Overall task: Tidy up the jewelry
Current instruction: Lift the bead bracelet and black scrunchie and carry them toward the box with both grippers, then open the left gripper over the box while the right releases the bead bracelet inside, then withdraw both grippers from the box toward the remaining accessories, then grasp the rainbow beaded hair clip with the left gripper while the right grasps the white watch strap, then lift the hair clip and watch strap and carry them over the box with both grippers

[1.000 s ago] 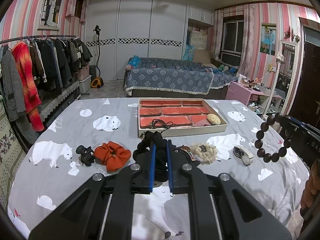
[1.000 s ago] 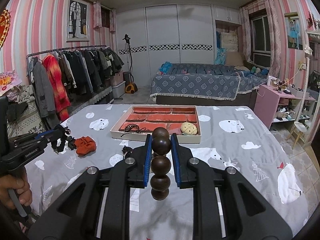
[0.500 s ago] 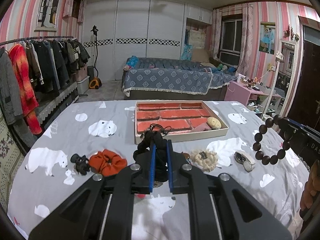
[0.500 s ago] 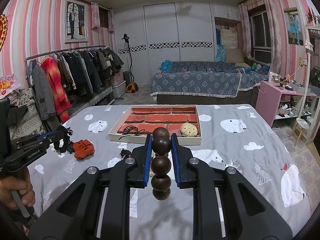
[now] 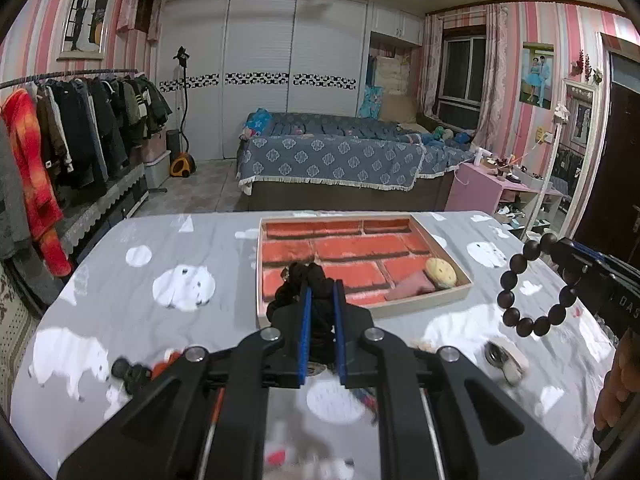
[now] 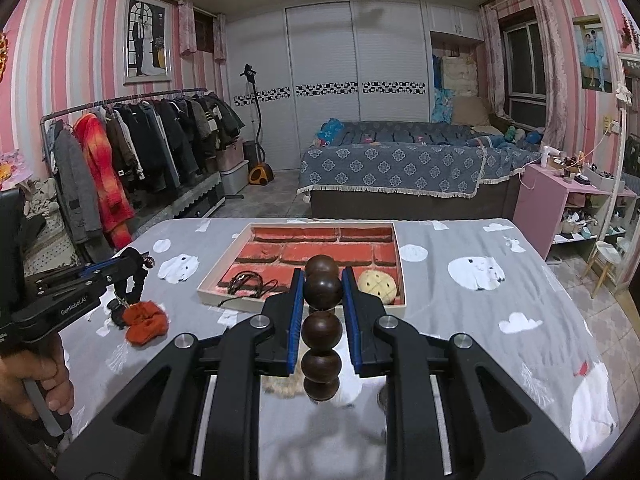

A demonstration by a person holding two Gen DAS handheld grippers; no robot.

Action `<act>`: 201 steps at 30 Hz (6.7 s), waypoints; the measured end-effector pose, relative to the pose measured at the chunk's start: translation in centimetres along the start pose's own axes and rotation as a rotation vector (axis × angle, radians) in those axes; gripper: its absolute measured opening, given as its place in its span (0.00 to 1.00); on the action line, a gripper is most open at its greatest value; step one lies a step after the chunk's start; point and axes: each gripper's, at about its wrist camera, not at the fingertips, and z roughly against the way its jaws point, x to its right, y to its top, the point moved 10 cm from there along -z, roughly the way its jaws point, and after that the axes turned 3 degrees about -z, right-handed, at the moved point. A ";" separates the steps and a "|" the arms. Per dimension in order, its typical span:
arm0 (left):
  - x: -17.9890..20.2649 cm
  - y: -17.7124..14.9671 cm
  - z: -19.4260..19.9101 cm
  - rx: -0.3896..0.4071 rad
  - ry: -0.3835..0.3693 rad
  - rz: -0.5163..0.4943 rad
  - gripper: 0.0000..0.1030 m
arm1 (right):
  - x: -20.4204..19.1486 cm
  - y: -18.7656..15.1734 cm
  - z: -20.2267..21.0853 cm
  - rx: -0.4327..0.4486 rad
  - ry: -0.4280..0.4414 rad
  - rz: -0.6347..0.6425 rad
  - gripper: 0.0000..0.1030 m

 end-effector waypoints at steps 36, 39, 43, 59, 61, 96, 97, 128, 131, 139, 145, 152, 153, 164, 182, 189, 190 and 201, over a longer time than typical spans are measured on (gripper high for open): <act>-3.6 -4.9 -21.9 -0.233 -0.014 0.039 0.24 | 7.1 -3.2 -21.8 -0.208 -0.150 -0.080 0.21; -3.6 -4.9 -21.8 -0.234 -0.033 0.057 0.39 | 7.3 -2.9 -21.6 -0.192 -0.156 -0.084 0.35; -3.3 -4.3 -20.9 -0.226 -0.036 0.051 0.49 | 6.9 -1.7 -20.6 -0.157 -0.147 -0.084 0.44; -2.7 -6.7 -4.3 -0.123 0.039 0.049 0.52 | 7.9 -1.8 -2.5 -0.021 -0.155 -0.078 0.57; -2.0 -9.3 -2.0 -0.127 0.029 0.048 0.52 | 8.5 -4.3 0.1 -0.035 -0.172 -0.084 0.63; 5.0 -15.2 1.2 -0.191 -0.055 0.035 0.52 | 7.5 -14.2 3.5 -0.170 -0.135 -0.084 0.66; 5.1 -15.2 0.8 -0.195 -0.059 0.034 0.52 | 7.6 -14.2 3.1 -0.175 -0.134 -0.085 0.66; 6.6 -15.4 -7.7 -0.331 -0.148 -0.017 0.13 | 9.0 -15.6 -4.5 -0.311 -0.134 -0.098 0.48; 6.6 -15.3 -7.6 -0.325 -0.147 -0.014 0.08 | 8.8 -16.0 -4.9 -0.332 -0.124 -0.087 0.28; 6.4 -14.7 -6.7 -0.287 -0.133 -0.021 0.07 | 8.4 -15.5 -4.2 -0.303 -0.119 -0.076 0.27; 6.3 -14.1 -5.6 -0.266 -0.122 -0.024 0.06 | 7.8 -14.5 -3.0 -0.272 -0.102 -0.083 0.27; 5.7 -13.4 -4.2 -0.237 -0.103 -0.012 0.05 | 7.1 -13.7 -1.7 -0.247 -0.092 -0.078 0.27; 5.6 -13.4 -4.0 -0.233 -0.100 -0.009 0.05 | 7.0 -13.7 -1.4 -0.244 -0.092 -0.078 0.27; 4.6 -12.5 -0.4 -0.176 -0.079 0.000 0.05 | 4.9 -12.9 1.5 -0.202 -0.075 -0.063 0.27; 3.9 -12.1 2.7 -0.136 -0.055 0.013 0.05 | 3.3 -12.3 3.8 -0.162 -0.066 -0.046 0.27; 3.6 -11.7 2.2 -0.133 -0.054 0.011 0.05 | 3.4 -11.8 3.6 -0.159 -0.066 -0.044 0.27; 3.6 -11.5 2.1 -0.132 -0.054 0.010 0.05 | 3.4 -11.6 3.4 -0.156 -0.065 -0.042 0.27; 2.5 -7.1 -1.0 -0.104 -0.045 -0.012 0.05 | 3.5 -7.5 0.3 -0.128 -0.058 -0.027 0.27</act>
